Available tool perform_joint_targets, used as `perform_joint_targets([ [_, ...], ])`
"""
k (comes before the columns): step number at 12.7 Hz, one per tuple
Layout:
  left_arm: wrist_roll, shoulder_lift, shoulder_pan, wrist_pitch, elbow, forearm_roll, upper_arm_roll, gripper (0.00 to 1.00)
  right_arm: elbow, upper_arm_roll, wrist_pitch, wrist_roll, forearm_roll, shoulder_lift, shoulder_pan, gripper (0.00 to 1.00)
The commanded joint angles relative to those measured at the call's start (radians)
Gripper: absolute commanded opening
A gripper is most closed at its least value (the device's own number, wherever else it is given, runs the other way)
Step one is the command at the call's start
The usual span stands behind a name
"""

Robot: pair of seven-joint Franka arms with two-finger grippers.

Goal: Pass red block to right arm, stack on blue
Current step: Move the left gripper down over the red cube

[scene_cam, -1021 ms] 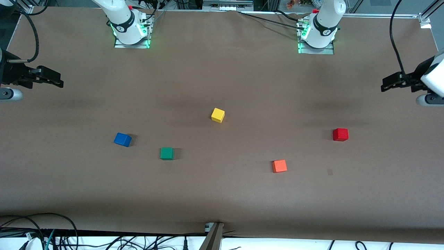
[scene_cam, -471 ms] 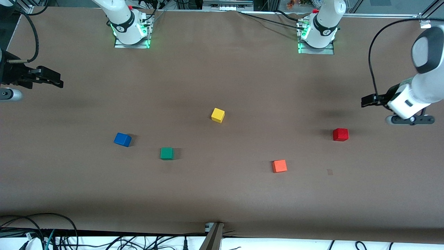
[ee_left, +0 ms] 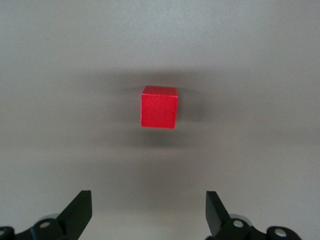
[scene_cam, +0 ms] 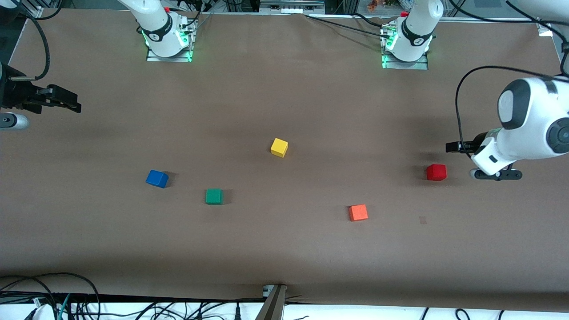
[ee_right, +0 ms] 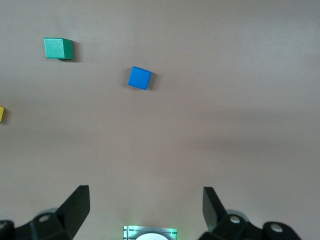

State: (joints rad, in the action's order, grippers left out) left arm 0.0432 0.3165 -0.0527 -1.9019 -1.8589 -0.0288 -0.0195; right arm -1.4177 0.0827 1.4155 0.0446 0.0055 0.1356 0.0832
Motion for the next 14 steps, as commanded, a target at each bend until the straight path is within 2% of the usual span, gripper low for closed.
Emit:
perform_joint_targets([
  [1, 0.003, -0.002, -0.016, -0.168, -0.129, 0.012, 0.003, 1.00, 0.023, -0.006, -0.007, 0.011, -0.005, 0.009, -0.007, 1.00],
  [4, 0.003, 0.006, -0.015, -0.334, -0.223, 0.012, 0.004, 1.00, 0.022, -0.006, -0.004, 0.006, -0.005, 0.012, -0.005, 1.00],
  [14, 0.010, 0.125, -0.012, -0.525, -0.200, 0.012, 0.009, 1.00, 0.019, -0.008, 0.034, 0.000, -0.007, 0.068, 0.001, 1.00],
])
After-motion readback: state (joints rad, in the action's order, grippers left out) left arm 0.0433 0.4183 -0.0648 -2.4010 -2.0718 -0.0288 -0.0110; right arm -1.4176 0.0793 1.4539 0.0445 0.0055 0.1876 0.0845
